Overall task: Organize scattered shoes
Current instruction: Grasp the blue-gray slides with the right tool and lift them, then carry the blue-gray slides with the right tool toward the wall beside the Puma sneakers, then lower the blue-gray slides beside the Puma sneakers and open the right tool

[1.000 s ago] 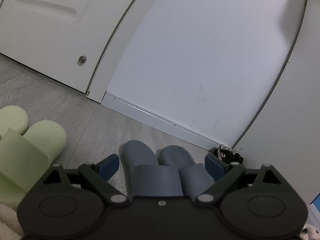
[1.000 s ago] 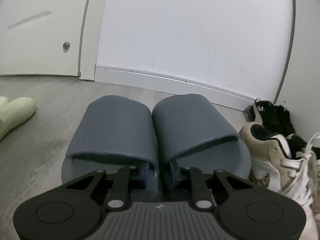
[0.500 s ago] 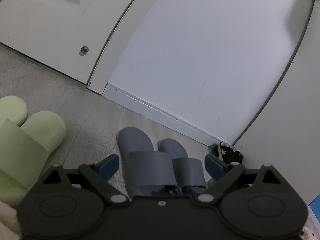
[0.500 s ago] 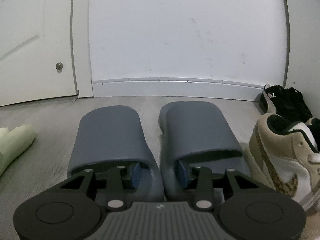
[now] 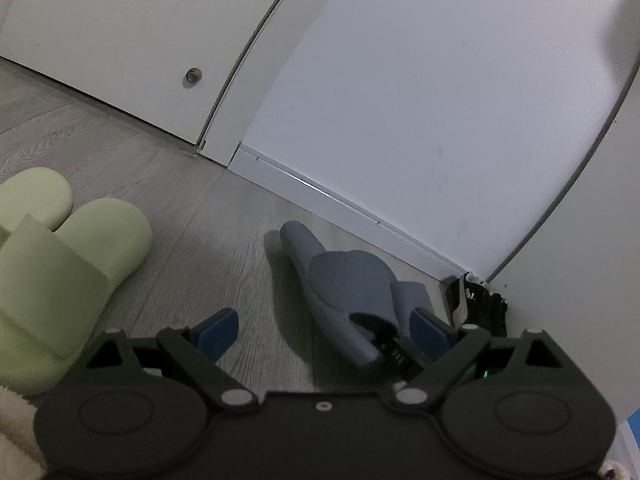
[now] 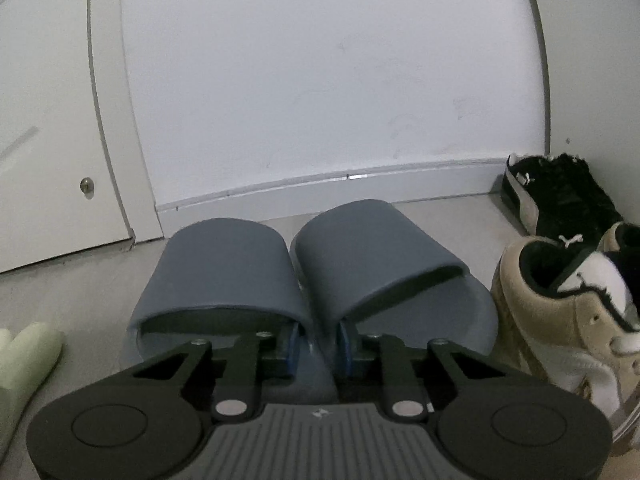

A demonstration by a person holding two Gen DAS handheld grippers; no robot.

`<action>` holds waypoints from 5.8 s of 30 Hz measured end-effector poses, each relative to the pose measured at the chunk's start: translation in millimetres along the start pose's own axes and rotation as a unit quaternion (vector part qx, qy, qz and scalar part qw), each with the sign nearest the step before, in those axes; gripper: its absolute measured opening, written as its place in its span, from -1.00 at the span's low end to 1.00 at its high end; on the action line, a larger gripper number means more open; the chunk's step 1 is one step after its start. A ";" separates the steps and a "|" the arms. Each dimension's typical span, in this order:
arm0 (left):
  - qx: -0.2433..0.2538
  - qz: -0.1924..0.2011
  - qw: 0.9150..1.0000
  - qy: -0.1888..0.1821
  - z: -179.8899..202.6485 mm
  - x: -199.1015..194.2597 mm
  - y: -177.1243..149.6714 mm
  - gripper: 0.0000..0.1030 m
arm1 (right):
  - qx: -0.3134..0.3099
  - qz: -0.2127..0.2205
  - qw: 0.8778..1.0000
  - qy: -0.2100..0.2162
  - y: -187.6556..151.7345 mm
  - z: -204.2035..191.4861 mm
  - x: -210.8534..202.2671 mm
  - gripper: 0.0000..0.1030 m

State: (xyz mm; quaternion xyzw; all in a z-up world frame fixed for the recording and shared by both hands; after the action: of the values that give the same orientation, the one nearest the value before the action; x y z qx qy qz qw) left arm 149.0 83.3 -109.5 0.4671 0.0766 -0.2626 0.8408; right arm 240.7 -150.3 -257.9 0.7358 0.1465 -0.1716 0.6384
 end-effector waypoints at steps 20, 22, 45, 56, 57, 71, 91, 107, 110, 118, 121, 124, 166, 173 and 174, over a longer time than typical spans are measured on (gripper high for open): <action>-0.005 -0.003 1.000 -0.001 -1.3 1.5 1.0 0.81 | 0.051 0.048 0.998 -0.002 52.8 18.5 -17.1 -0.56; -0.005 -0.003 1.000 -0.001 -0.9 2.2 0.8 0.81 | 0.052 0.063 0.997 -0.005 62.3 22.7 -17.1 -0.72; -0.010 -0.005 1.000 -0.005 0.3 4.7 0.9 0.81 | -0.083 0.030 0.996 -0.022 63.7 34.1 6.6 -0.49; -0.008 -0.005 1.000 -0.012 1.4 5.5 1.3 0.81 | -0.066 -0.039 0.996 0.036 82.2 72.8 36.9 0.13; -0.009 -0.006 1.000 -0.013 1.5 5.6 1.2 0.81 | -0.060 -0.044 0.996 0.047 83.7 76.8 40.2 0.16; -0.013 -0.017 1.000 -0.013 3.4 10.7 -0.3 0.82 | -0.046 -0.072 0.984 0.154 90.0 78.3 66.4 -0.10; -0.016 -0.026 0.999 -0.016 -2.0 11.5 1.3 0.81 | 0.106 -0.019 0.994 0.007 120.3 112.5 76.2 -0.23; -0.016 -0.040 0.999 -0.019 -0.2 14.1 -1.5 0.81 | -0.021 -0.191 0.980 0.052 140.6 131.6 154.0 -0.08; -0.016 -0.042 0.999 -0.019 0.2 14.9 -2.0 0.81 | -0.114 -0.208 0.970 0.062 135.6 119.5 155.6 -0.07; -0.017 -0.043 0.999 -0.018 0.2 17.5 -1.6 0.81 | -0.142 -0.249 0.956 0.063 139.5 106.0 155.7 -0.01; -0.017 -0.042 0.999 -0.018 0.4 16.7 -2.4 0.82 | -0.113 -0.276 0.953 0.060 141.9 100.6 156.1 -0.01; -0.018 -0.041 0.999 -0.020 0.3 16.0 -2.6 0.82 | -0.128 -0.283 0.949 0.056 140.4 92.4 151.3 -0.01; -0.015 -0.041 0.999 -0.027 4.4 13.7 0.9 0.82 | 0.180 -0.315 0.932 0.007 108.0 165.3 156.8 0.30; -0.016 -0.039 0.999 -0.027 4.5 12.7 0.3 0.82 | 0.160 -0.330 0.930 -0.009 104.1 164.3 142.8 0.33; -0.015 -0.038 0.999 -0.028 4.6 12.2 0.3 0.82 | 0.120 -0.321 0.939 -0.025 103.8 158.5 130.2 0.33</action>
State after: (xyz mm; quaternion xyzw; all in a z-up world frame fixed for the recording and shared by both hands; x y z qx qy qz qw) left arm 159.0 75.1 -111.2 0.4434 0.0747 -0.3057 0.8393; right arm 392.4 -322.4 -242.8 0.7166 0.3372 -0.4015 0.4601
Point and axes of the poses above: each gripper's, at about its wrist camera, not at the fingertips, and x roughly the way its jaws point, z to its right, y to its top, the point moved 2 cm from there along x, roughly the way its jaws point, and after that the axes turned 6 degrees about -y, right-handed, at the moved point
